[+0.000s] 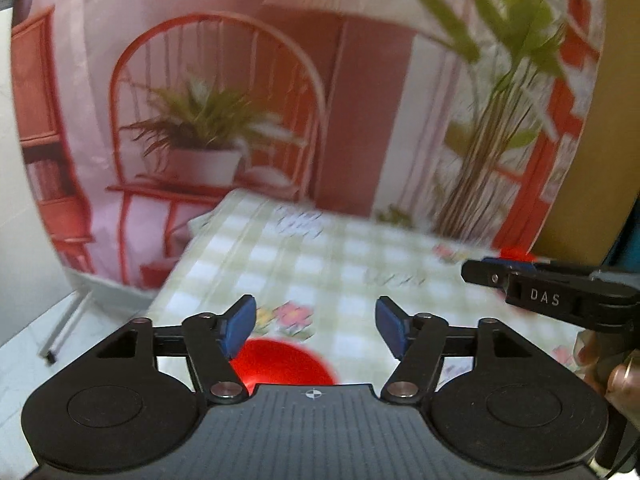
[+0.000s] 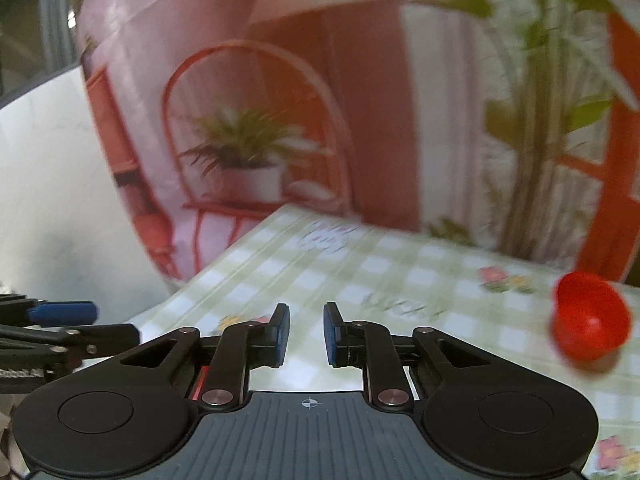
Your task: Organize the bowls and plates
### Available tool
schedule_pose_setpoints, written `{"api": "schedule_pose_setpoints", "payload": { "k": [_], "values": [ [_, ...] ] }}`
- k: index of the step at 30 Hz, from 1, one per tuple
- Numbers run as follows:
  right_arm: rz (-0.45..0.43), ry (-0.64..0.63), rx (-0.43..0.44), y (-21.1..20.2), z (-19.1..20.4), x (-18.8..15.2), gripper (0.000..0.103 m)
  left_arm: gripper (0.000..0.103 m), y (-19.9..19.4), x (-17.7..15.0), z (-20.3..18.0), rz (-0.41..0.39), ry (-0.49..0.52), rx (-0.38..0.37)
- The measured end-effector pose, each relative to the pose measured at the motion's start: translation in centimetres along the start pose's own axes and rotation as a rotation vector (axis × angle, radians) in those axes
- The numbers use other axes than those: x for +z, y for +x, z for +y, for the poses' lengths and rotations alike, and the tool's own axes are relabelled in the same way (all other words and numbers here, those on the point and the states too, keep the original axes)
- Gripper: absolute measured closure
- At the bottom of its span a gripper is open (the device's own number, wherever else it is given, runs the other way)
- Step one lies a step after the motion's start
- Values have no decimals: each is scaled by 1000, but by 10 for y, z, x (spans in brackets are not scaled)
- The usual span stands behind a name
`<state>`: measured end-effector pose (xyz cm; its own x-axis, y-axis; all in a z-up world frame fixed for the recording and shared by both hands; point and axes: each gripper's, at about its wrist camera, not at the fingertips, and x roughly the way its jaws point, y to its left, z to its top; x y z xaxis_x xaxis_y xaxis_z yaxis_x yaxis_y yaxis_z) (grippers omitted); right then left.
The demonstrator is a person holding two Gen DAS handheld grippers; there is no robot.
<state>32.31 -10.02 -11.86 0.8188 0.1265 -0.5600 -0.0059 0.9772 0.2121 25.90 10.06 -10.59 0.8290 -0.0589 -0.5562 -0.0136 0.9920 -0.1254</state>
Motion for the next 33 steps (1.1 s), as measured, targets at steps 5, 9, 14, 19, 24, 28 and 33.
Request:
{"api": "schedule_pose_setpoints", "payload": {
  "k": [5, 9, 14, 19, 24, 28, 33],
  "values": [
    [-44, 47, -71, -22, -48, 7, 82, 30, 8, 8, -36, -26, 13, -17],
    [-63, 69, -126, -40, -86, 8, 79, 29, 16, 12, -63, -34, 29, -51],
    [-82, 113, -193, -57, -133, 8, 78, 29, 32, 25, -95, -20, 38, -75],
    [-101, 142, -248, -67, -172, 8, 78, 29, 52, 36, -125, -6, 73, -70],
    [-89, 164, -286, -64, -204, 9, 78, 29, 73, 39, -158, -32, 123, -72],
    [-63, 194, -294, -54, -229, 5, 78, 29, 104, 38, -178, 11, 131, -103],
    [-16, 224, -293, -33, -255, -2, 78, 29, 146, 33, -199, 80, 122, -134]
  ]
}}
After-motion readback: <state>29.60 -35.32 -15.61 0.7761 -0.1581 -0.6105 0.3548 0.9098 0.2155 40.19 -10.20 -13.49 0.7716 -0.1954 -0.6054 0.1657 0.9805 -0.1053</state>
